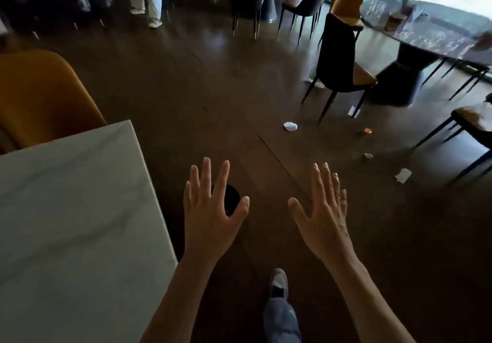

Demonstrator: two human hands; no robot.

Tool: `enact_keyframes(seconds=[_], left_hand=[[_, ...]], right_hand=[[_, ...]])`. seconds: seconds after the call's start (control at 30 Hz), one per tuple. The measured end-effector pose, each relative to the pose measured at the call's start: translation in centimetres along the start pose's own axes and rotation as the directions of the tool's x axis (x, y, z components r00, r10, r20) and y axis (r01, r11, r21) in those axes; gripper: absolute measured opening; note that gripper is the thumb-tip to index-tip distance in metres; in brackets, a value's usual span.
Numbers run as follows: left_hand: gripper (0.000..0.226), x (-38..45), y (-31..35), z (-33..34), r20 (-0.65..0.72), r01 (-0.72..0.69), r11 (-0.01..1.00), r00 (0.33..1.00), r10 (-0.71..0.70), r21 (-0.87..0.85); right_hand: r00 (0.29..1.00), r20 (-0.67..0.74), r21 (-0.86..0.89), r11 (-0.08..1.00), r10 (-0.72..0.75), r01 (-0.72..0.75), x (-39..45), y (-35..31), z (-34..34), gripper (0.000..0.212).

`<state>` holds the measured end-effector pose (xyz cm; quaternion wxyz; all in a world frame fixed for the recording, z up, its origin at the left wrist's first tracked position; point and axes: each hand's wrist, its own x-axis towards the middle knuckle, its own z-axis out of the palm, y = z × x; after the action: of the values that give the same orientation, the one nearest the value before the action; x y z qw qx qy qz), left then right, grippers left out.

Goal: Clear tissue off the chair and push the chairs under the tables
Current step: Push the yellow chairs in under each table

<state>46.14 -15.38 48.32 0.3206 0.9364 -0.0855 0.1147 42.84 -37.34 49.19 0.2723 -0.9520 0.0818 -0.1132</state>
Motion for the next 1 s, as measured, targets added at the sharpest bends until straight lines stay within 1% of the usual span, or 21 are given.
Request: enact_keyframes(seconds=[0.17, 0.3, 0.43, 0.57, 0.7, 0.8, 0.93, 1.0], left_hand=[[0.078, 9.9, 0.7, 4.8, -0.041, 0.058, 0.993, 0.998, -0.054, 0.104], [0.078, 18.3, 1.8, 7.8, -0.073, 0.11, 0.982, 0.992, -0.099, 0.156], [0.078, 26.1, 1.6, 9.8, -0.119, 0.148, 0.966, 0.985, -0.125, 0.211], [0.08, 33.2, 0.4, 11.7, -0.148, 0.181, 0.947, 0.978, -0.145, 0.264], [0.081, 40.1, -2.1, 13.7, -0.197, 0.27, 0.929, 0.955, -0.224, 0.252], [0.081, 45.8, -4.7, 15.3, -0.233, 0.315, 0.927, 0.935, -0.267, 0.203], [0.082, 54.8, -7.4, 16.2, -0.257, 0.37, 0.917, 0.91, -0.326, 0.147], [0.082, 59.0, -8.2, 15.8, -0.28, 0.382, 0.914, 0.9, -0.334, 0.137]], right_hand=[[0.998, 0.046, 0.013, 0.999, -0.045, 0.044, 11.8, 3.9, 2.0, 0.082], [0.99, 0.105, 0.054, 0.994, -0.096, 0.091, 22.2, 5.7, 2.7, 0.081], [0.97, 0.12, 0.066, 0.977, -0.209, 0.202, 31.8, 5.9, 3.4, 0.08], [0.95, 0.143, 0.075, 0.96, -0.277, 0.268, 40.1, 5.8, 4.8, 0.079], [0.924, 0.197, 0.062, 0.945, -0.327, 0.321, 48.5, 5.5, 7.6, 0.08], [0.906, 0.222, 0.079, 0.933, -0.36, 0.352, 55.2, 4.6, 10.5, 0.08], [0.884, 0.272, 0.09, 0.924, -0.381, 0.371, 64.5, 1.7, 13.7, 0.079], [0.862, 0.284, 0.108, 0.907, -0.42, 0.406, 68.7, 0.2, 14.8, 0.079]])
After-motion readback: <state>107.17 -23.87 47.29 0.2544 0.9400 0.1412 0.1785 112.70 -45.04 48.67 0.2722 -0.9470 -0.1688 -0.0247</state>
